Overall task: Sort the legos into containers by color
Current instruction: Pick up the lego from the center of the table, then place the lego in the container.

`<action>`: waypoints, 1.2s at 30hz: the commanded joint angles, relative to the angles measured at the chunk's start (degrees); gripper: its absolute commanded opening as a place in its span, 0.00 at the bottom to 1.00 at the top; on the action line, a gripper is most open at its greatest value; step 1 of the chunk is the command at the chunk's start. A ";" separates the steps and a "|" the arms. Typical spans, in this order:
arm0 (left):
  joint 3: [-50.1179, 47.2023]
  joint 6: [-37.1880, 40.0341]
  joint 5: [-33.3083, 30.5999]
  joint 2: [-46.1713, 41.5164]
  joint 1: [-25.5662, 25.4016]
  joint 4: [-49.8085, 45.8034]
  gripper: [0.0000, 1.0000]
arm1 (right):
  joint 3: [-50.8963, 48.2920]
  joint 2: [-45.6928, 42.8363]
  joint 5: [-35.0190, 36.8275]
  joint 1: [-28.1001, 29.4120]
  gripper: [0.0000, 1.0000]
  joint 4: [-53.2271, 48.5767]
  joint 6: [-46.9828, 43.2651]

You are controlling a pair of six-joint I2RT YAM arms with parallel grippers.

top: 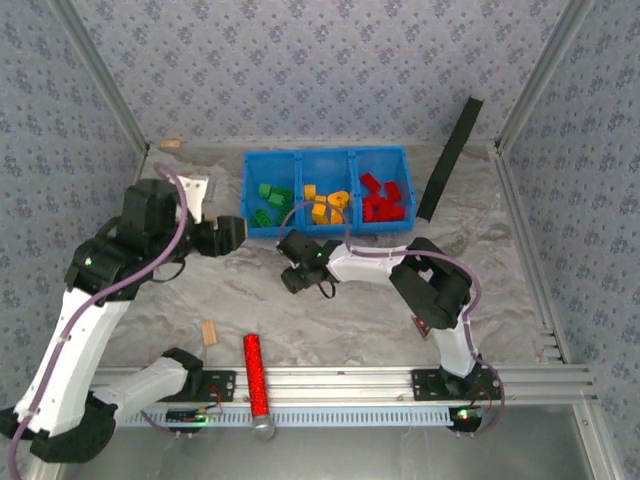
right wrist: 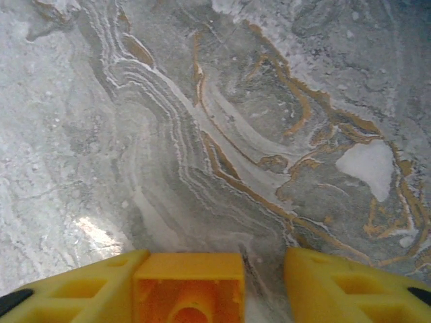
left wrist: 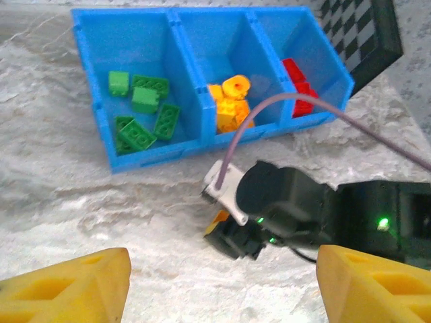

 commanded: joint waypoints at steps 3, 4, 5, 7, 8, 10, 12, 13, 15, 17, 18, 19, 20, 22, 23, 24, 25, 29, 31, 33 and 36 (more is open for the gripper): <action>-6.22 0.12 -5.33 -3.08 0.37 -1.55 0.72 | -4.01 -1.55 0.06 -0.09 0.41 -2.68 0.41; -8.34 -0.46 -5.41 -5.07 0.30 0.88 0.72 | -4.77 -2.61 0.46 -0.36 0.40 -3.03 0.55; -10.36 -0.79 -5.35 -6.78 0.36 3.26 0.72 | -5.04 -4.09 1.31 -0.69 0.40 -3.70 0.78; -13.50 -0.76 -6.32 -9.30 0.37 6.58 0.72 | -6.88 -6.73 2.55 -1.28 0.40 -5.69 0.63; -14.97 -0.64 -8.45 -10.28 0.37 7.58 0.72 | -6.82 -8.53 3.48 -1.73 0.39 -6.70 -0.05; -18.52 -1.14 -16.65 -12.15 0.37 8.91 0.73 | -6.03 -11.26 4.72 -3.04 0.39 -8.62 -1.53; -23.90 -2.11 -24.24 -15.25 0.35 11.88 0.75 | -3.72 -13.72 5.65 -4.59 0.38 -9.97 -3.32; -26.95 -2.29 -27.39 -17.35 0.33 14.15 0.75 | -2.80 -14.92 5.98 -5.53 0.38 -10.47 -4.47; -32.63 -2.18 -33.77 -21.38 0.37 19.52 0.77 | -1.07 -16.56 6.01 -7.28 0.37 -10.77 -6.83; -37.48 -2.36 -38.43 -24.67 0.37 25.43 0.79 | 1.19 -17.28 5.19 -9.22 0.37 -10.89 -9.19; -39.06 -2.80 -39.27 -25.80 0.37 27.68 0.79 | 2.71 -17.35 4.81 -10.29 0.37 -11.03 -10.39; -40.23 -2.96 -39.26 -26.49 0.37 29.52 0.79 | 4.28 -17.20 4.39 -11.30 0.37 -11.31 -11.58; -40.87 -3.20 -39.10 -26.69 0.37 30.62 0.80 | 6.25 -16.84 3.93 -12.32 0.37 -11.71 -12.65; -41.21 -3.27 -38.93 -25.87 0.37 31.16 0.80 | 9.82 -15.63 3.00 -14.19 0.37 -12.13 -14.42; -41.11 -3.32 -38.78 -25.25 0.37 31.20 0.80 | 12.15 -14.61 2.46 -15.46 0.37 -12.31 -15.29; -41.10 -3.42 -38.58 -24.78 0.37 31.35 0.81 | 13.91 -13.60 2.16 -16.34 0.37 -12.47 -15.95; -41.19 -3.38 -38.09 -24.32 0.37 31.85 0.81 | 15.87 -12.38 1.87 -17.31 0.37 -12.39 -16.56; -42.56 -2.58 -35.81 -23.28 0.37 34.92 0.81 | 23.37 -6.14 0.11 -20.69 0.37 -12.20 -18.24; -43.10 -2.33 -35.04 -22.73 0.37 35.16 0.82 | 26.68 -2.94 -0.64 -21.70 0.37 -12.20 -19.00; -43.57 -1.78 -33.10 -22.11 0.37 35.40 0.83 | 29.43 -0.11 -1.33 -22.37 0.37 -12.19 -19.54; -43.48 -1.19 -30.11 -20.83 0.37 35.27 0.84 | 34.23 4.98 -2.31 -23.17 0.37 -12.87 -20.50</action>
